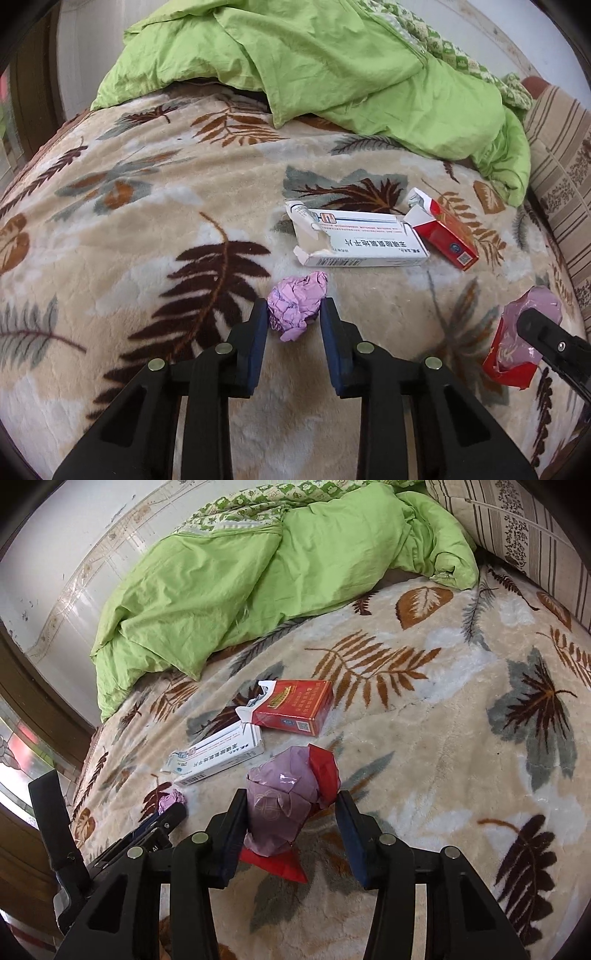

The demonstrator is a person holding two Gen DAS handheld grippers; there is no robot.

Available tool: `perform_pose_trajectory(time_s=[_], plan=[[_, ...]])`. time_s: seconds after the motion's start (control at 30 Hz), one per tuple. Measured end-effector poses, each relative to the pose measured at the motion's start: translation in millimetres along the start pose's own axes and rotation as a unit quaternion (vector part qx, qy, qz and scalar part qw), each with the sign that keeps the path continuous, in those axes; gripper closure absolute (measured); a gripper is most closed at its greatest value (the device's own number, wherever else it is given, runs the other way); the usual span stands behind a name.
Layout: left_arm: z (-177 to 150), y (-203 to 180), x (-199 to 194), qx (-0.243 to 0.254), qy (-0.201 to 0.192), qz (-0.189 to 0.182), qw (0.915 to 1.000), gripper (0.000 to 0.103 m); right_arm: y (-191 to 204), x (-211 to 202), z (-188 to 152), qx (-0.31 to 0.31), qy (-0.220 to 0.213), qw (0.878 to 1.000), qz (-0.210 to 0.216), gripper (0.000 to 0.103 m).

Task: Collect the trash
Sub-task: 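Grasp the pink-red plastic bag with the right gripper, then lower the left gripper onto the pink crumpled wrapper while the right holds the bag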

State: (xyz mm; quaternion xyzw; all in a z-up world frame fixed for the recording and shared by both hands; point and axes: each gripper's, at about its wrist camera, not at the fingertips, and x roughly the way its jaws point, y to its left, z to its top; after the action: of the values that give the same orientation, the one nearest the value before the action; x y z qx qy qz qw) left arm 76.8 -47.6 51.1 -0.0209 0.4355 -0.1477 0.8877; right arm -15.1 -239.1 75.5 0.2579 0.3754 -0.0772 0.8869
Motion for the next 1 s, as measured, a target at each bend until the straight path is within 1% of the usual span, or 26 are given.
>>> perform_pose_trajectory(time_s=[0.13, 0.23, 0.43, 0.63, 0.8, 1.0], plan=[[-8.4, -3.8, -21.4, 0.003, -0.017, 0.005, 0.9998, 0.076, 5.0, -12.1, -5.7, -0.015, -0.007, 1.000, 0.005, 0.052], [-17.0, -7.9, -42.8, 0.008, -0.032, 0.007, 0.9994, 0.076, 8.6, -25.8, -11.9, -0.028, -0.015, 0.999, 0.017, 0.052], [-34.6, -19.3, -83.8, 0.028, -0.057, 0.010, 0.9979, 0.076, 9.6, -60.8, -28.7, -0.065, -0.046, 0.997, 0.019, 0.052], [-55.3, -24.9, -116.4, 0.034, -0.064, 0.006, 0.9973, 0.076, 0.0, -85.9, -54.2, -0.077, -0.048, 0.996, 0.023, 0.052], [-83.2, -34.0, -144.1, 0.057, -0.078, 0.018, 0.9952, 0.076, -4.1, -106.6, -66.9, -0.076, -0.061, 0.995, 0.029, 0.052], [-110.4, -38.2, -166.1, 0.074, -0.091, 0.036, 0.9924, 0.076, -1.9, -119.7, -86.6, -0.087, -0.055, 0.994, 0.040, 0.052]])
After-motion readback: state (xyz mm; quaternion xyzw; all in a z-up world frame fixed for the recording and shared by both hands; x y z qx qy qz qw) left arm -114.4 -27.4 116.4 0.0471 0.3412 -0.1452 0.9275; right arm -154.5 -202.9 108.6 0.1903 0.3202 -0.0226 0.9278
